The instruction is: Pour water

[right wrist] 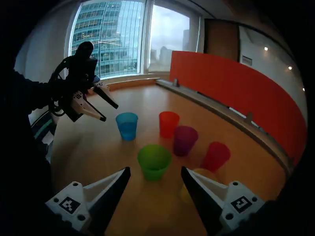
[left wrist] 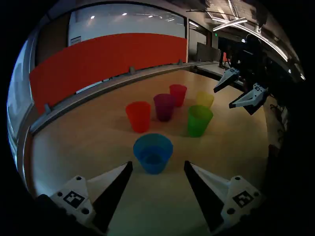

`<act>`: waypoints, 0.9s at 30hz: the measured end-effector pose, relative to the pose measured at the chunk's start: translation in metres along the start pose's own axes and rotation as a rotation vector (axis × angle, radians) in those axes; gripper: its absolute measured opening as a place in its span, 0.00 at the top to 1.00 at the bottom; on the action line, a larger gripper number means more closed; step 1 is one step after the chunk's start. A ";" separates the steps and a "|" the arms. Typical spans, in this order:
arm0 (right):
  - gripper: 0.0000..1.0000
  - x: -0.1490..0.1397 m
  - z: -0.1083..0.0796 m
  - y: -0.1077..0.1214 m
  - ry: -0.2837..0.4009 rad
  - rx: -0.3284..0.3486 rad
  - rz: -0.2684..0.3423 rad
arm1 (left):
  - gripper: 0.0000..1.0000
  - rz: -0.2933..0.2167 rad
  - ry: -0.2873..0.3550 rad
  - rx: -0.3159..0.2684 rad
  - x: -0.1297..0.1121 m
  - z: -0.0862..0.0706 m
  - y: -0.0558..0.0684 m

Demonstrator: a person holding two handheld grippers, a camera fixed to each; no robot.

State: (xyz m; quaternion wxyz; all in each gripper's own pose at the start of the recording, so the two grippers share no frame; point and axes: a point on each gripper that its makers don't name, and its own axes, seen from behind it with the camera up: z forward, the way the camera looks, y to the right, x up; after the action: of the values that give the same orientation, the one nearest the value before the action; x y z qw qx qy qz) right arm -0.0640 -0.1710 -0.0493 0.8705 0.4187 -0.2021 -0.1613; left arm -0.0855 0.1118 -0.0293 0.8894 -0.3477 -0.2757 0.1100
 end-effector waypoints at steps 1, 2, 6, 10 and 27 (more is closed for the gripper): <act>0.00 -0.001 0.002 0.000 -0.003 0.001 0.000 | 0.03 -0.002 -0.006 -0.001 -0.001 0.001 -0.001; 0.00 -0.003 0.003 0.000 -0.007 0.003 0.001 | 0.02 -0.004 -0.012 -0.002 -0.003 0.003 -0.001; 0.00 -0.007 0.010 -0.001 -0.020 0.010 0.000 | 0.02 -0.004 -0.034 -0.006 -0.007 0.011 -0.002; 0.00 -0.008 0.016 -0.002 -0.025 0.017 0.000 | 0.03 0.002 -0.053 -0.012 -0.011 0.019 -0.002; 0.00 -0.010 0.034 0.001 -0.041 0.032 -0.008 | 0.02 0.014 -0.102 -0.033 -0.010 0.051 -0.007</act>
State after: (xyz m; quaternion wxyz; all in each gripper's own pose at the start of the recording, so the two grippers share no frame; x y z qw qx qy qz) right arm -0.0888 -0.1888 -0.0317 0.8588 0.4299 -0.2207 -0.1700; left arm -0.1219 0.1314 0.0019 0.8677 -0.3581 -0.3198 0.1293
